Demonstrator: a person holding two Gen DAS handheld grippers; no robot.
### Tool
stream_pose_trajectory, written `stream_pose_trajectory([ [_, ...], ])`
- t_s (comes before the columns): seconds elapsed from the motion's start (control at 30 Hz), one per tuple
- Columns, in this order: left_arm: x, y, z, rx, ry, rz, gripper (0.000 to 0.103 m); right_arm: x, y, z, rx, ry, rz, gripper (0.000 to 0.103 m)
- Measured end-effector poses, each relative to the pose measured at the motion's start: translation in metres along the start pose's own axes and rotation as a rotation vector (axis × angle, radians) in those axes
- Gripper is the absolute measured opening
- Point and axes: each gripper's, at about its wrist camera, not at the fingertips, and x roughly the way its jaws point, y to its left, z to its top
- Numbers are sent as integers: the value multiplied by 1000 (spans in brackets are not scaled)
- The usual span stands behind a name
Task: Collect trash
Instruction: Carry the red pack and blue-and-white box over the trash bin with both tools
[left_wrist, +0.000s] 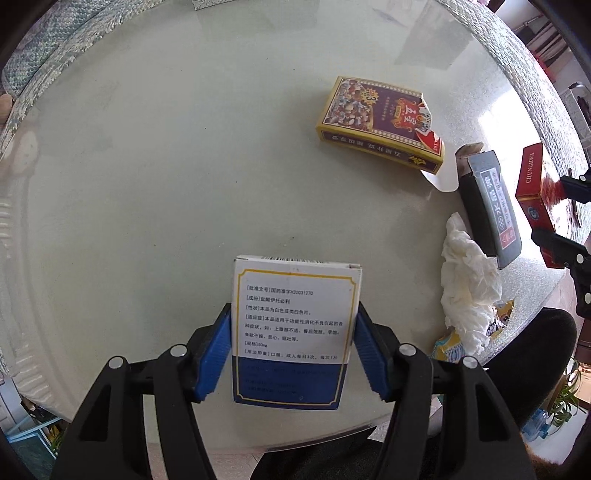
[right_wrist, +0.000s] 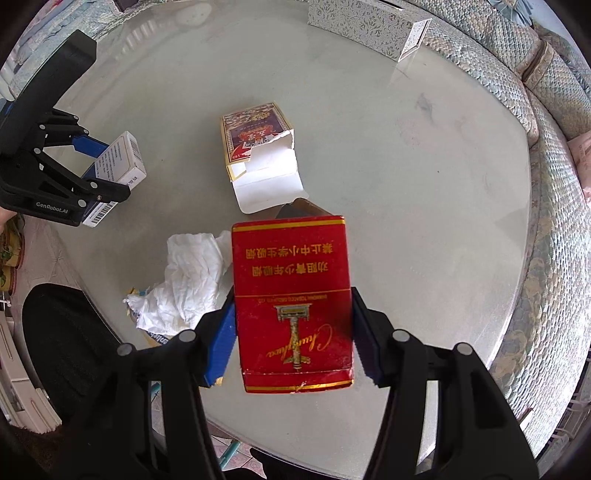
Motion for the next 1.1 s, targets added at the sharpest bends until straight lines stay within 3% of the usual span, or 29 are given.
stream_pose_trajectory([
  [0.27,-47,-21,-37,12,-48,20,61,-48,18,-22,-7,-78,-33,56],
  [0.53,-83,-73,-72,42,-103,38,61,-90,42,-57,-18,-139,-50,56],
  [0.6,-97,-112,-77,57,-117,39,61,-98,48,-70,-16,-151,-53,56],
  [1.1,-69,-184,-151,125,-154,6,61,-102,106,-159,-47,-172,-61,56],
])
